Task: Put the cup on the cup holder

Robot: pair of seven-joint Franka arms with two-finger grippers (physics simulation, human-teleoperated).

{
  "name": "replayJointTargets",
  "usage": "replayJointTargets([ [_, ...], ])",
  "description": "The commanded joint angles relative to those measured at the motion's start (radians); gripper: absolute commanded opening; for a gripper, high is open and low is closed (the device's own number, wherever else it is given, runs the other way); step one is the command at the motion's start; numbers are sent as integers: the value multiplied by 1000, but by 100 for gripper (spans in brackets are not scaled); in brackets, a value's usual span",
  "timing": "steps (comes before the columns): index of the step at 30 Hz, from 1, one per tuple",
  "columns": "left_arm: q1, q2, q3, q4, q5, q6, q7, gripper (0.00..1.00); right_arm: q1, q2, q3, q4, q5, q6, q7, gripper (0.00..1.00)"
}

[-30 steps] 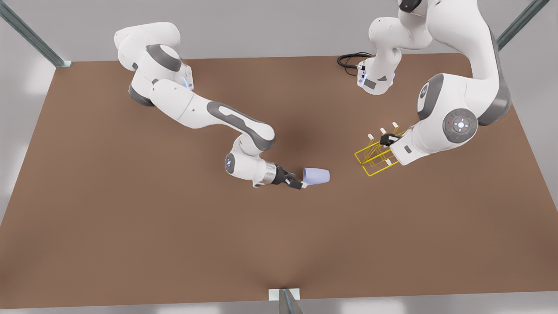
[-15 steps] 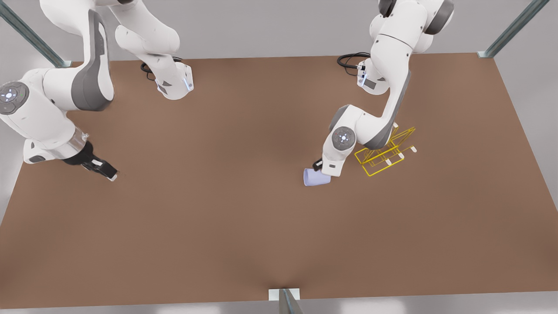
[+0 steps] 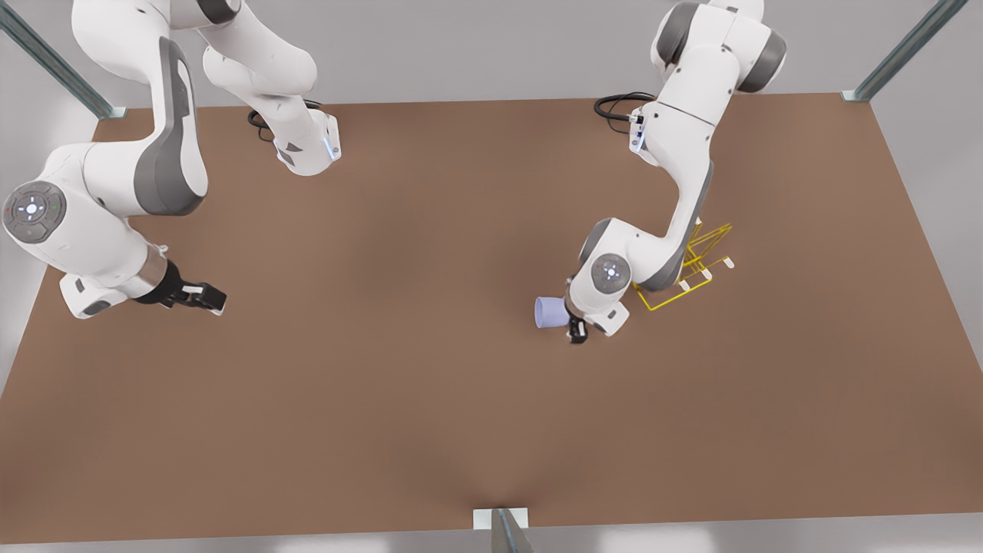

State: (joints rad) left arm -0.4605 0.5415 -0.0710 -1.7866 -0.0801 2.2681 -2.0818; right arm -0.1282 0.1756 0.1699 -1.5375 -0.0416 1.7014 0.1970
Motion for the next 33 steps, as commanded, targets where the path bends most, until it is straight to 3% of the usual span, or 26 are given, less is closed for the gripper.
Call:
replayJointTargets([
  [1,-1,-11,-1,-27,-1,8,-610,100,1,-1,0,0,0,-11,-191,100],
  [33,-15,94,-47,-28,-10,120,88,100,1,1,0,2,0,-11,-189,100],
])
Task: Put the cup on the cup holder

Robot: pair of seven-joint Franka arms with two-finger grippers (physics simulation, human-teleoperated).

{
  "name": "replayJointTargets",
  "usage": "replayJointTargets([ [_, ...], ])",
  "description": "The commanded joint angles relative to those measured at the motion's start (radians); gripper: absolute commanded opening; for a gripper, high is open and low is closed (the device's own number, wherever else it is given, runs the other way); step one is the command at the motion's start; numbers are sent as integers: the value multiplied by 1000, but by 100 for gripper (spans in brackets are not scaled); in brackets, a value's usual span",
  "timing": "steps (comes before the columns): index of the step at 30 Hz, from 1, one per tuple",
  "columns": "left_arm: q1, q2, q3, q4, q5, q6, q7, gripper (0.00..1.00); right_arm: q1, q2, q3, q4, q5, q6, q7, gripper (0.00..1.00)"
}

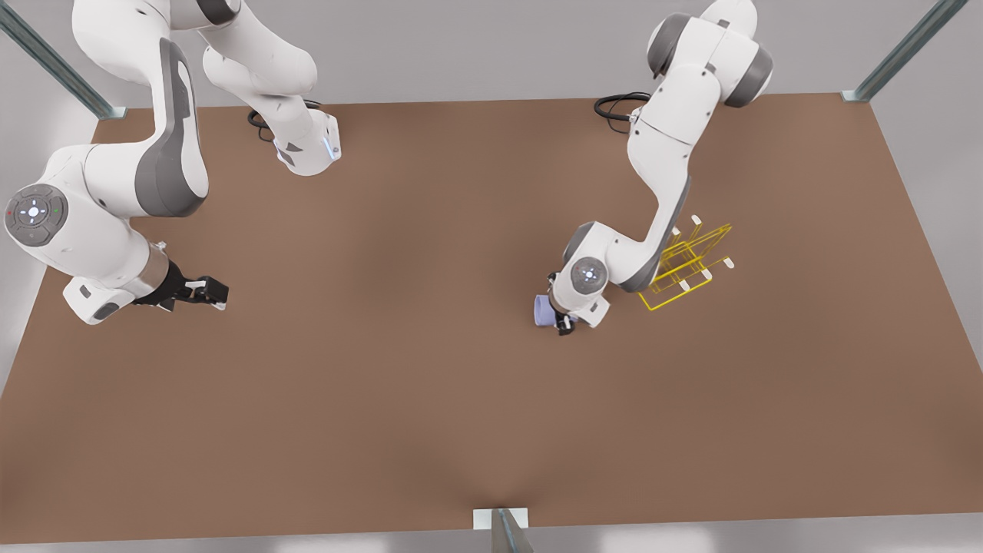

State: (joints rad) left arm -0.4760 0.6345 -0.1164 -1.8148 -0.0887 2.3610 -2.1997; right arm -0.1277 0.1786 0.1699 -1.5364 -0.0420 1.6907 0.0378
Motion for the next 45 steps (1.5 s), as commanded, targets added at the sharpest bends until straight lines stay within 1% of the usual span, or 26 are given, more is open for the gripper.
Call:
replayJointTargets([
  [1,1,7,-3,0,-2,38,207,100,0,-1,0,1,2,0,-30,100],
  [6,-1,48,-11,2,3,92,209,100,0,-1,0,-1,2,-2,-32,100],
  [7,-1,50,-11,2,3,92,207,98,0,-1,0,-1,2,0,-32,100],
  [8,-1,43,-14,5,-3,87,205,67,0,-1,0,-1,2,0,-32,100],
  [12,-1,4,-14,3,-5,70,209,67,-1,-1,-1,-1,2,-2,-39,100],
  [15,-7,-76,-12,6,-8,-98,179,68,-1,-1,-1,-1,2,0,-41,100],
  [16,-32,-98,-11,46,-20,-224,135,68,-1,-1,-1,-1,2,-2,-41,100],
  [18,-35,-96,-5,255,-6,-522,-15,68,-1,-1,-1,-1,2,0,-41,100],
  [19,-36,-96,-5,325,38,-634,-74,68,-1,-1,-1,-1,2,-2,-42,100],
  [21,-49,-93,-5,454,147,-750,-195,68,-4,-1,-3,-1,2,-2,-41,100],
  [24,-73,-87,1,502,397,-829,-310,68,-12,-1,-3,-5,2,-16,-36,100],
  [25,-189,-82,199,502,400,-849,-295,68,-9,-1,-3,-4,2,-16,-35,100],
  [27,-516,-32,678,497,316,-842,-118,68,-6,-1,-3,-2,2,-16,-35,100],
  [28,-624,2,811,485,311,-850,-25,68,-4,-1,-3,-2,2,-16,-32,100],
  [29,-754,13,954,428,313,-868,43,68,-4,-1,-3,-2,2,-16,-33,100],
  [30,-886,62,1106,384,313,-890,132,68,-3,-1,-3,-2,2,-16,-32,100],
  [31,-955,82,1184,338,319,-919,228,68,-3,-1,-3,-4,2,-16,-32,100],
  [32,-998,115,1236,290,333,-944,299,68,-3,-1,-4,-4,2,-16,-32,100],
  [33,-1023,184,1288,269,353,-942,365,68,-3,-1,-3,-2,2,-16,-32,100],
  [34,-1023,226,1302,253,397,-939,386,68,-3,-1,-3,-2,2,-16,-32,100],
  [35,-1046,251,1348,193,414,-919,429,68,-3,-1,-3,-2,2,-16,-32,100],
  [37,-1196,277,1440,-53,411,-749,440,68,-3,-1,-3,-4,2,-16,-32,100],
  [39,-1273,301,1471,-184,394,-672,429,68,-3,-1,-3,-4,2,-16,-32,100],
  [42,-1412,349,1529,-331,349,-631,425,68,-3,-1,-3,-4,2,-16,-32,100],
  [43,-1448,366,1529,-386,348,-606,420,68,-3,-1,-3,-4,2,-16,-32,100],
  [45,-1489,375,1545,-437,339,-588,410,68,-3,-1,-3,-2,2,-16,-30,100],
])
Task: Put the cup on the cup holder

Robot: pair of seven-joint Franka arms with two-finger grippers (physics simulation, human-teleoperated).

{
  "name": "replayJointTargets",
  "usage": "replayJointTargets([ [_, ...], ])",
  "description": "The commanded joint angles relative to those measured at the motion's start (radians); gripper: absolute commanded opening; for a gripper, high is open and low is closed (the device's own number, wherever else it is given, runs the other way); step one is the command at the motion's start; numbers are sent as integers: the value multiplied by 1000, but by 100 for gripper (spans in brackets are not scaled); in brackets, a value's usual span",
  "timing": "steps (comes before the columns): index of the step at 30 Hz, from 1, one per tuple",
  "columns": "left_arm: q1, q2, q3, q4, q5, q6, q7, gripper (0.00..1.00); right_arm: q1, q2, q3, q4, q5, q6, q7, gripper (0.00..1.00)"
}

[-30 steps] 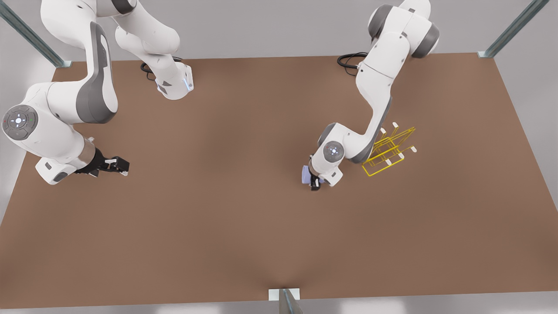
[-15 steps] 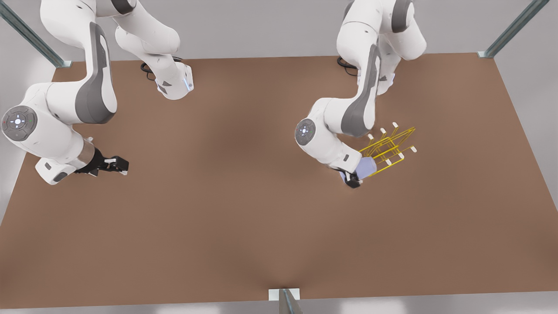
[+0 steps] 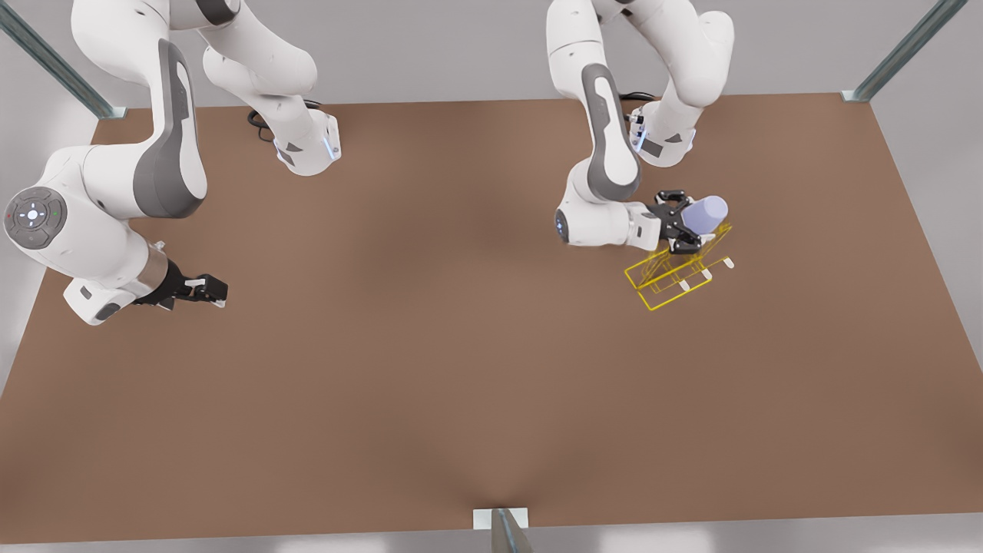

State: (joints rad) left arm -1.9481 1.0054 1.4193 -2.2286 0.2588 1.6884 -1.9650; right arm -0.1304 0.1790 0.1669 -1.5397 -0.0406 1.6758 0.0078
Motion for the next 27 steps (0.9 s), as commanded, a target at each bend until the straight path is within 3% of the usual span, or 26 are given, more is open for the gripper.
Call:
replayJointTargets([
  [1,-29,6,9,-34,-33,86,166,68,0,-1,0,0,1,-1,0,100],
  [14,-152,30,-8,-105,-165,88,74,68,-1,8,0,3,1,-1,-6,100],
  [27,-157,95,-31,-98,-197,151,-172,68,-3,8,0,3,1,1,0,100],
])
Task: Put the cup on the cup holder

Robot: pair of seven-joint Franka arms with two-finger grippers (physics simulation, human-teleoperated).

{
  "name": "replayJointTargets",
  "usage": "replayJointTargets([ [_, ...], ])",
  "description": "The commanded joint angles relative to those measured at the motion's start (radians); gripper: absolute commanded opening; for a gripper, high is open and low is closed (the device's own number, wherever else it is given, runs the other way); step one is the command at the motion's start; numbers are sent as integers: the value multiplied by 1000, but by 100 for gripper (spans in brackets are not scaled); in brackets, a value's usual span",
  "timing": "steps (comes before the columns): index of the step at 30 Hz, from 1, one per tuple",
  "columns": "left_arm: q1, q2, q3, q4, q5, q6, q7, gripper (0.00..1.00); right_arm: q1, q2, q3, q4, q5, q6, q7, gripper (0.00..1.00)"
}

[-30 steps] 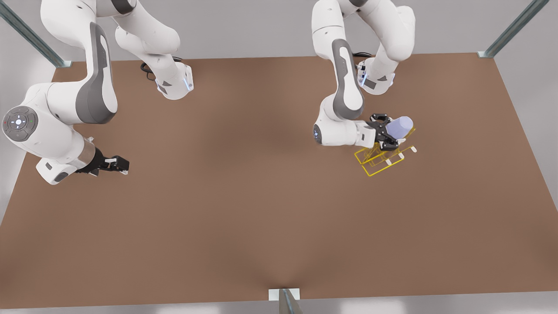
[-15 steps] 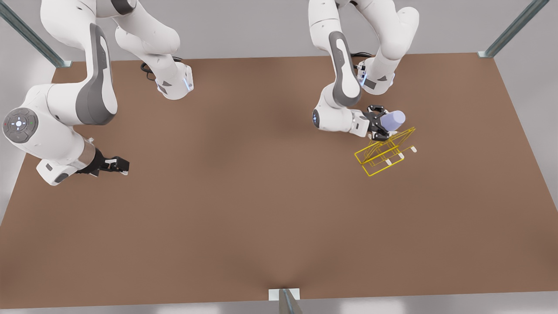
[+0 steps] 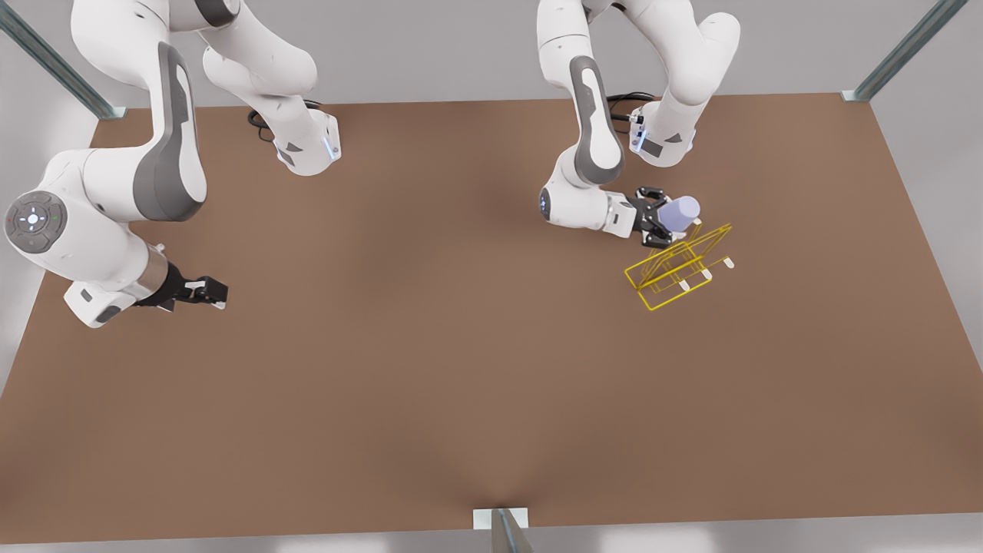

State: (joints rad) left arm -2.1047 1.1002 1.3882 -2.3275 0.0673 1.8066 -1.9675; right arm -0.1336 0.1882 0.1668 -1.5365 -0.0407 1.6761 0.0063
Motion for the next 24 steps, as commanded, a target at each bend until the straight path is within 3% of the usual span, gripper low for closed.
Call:
replayJointTargets([
  [1,0,0,0,3,-6,39,-180,68,2,-1,0,1,1,1,1,100],
  [13,41,4,-17,20,2,74,-185,68,-1,-1,0,-1,1,-1,-8,100],
  [15,43,4,-17,19,3,79,-186,77,-3,-1,0,-1,1,-1,-8,100],
  [17,43,6,-17,19,5,77,-186,100,-3,-1,0,-1,1,1,-9,100],
  [24,28,-42,5,14,14,7,-125,100,-6,4,-1,-1,1,-1,-11,100],
])
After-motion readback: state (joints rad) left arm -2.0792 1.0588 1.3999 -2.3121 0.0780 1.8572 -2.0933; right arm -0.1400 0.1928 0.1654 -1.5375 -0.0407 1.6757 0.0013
